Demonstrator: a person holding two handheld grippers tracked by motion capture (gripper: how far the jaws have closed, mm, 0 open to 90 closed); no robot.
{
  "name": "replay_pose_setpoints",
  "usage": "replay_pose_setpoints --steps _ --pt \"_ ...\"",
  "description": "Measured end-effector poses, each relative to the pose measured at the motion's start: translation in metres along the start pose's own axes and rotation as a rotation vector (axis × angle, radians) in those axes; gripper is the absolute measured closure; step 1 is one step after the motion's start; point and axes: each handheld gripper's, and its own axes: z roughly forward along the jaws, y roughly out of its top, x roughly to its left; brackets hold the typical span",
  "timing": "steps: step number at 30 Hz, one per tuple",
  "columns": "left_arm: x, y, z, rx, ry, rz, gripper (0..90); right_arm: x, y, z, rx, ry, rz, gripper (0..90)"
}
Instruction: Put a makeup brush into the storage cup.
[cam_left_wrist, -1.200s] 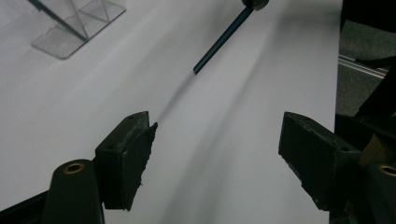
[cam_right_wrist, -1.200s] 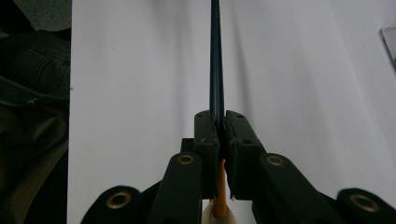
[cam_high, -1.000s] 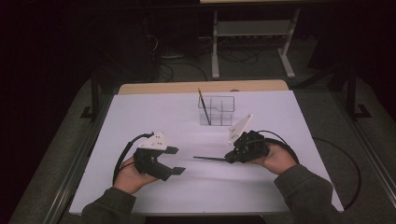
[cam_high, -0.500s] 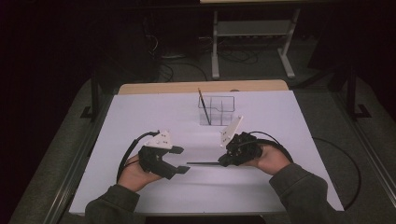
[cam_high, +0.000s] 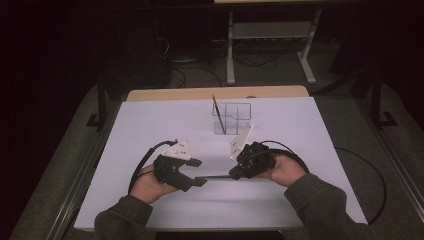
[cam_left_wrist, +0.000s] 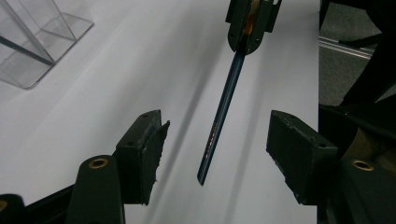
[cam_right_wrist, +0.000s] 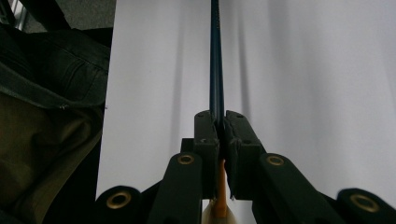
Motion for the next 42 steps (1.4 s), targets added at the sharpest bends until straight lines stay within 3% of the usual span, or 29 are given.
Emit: replay_pose_setpoints --steps 11,34,42 --pt "0.000 0.003 0.007 0.026 -0.029 0.017 46.4 0.001 0.011 0.002 0.012 0.010 -0.028 83.2" --pt "0.001 0.014 0.020 0.131 -0.091 0.065 62.4 0.003 0.024 0.006 0.034 0.024 -0.068 83.1" --pt "0.001 0.016 0.024 0.169 -0.114 0.063 68.6 0.004 0.026 0.009 0.041 0.025 -0.074 83.2"
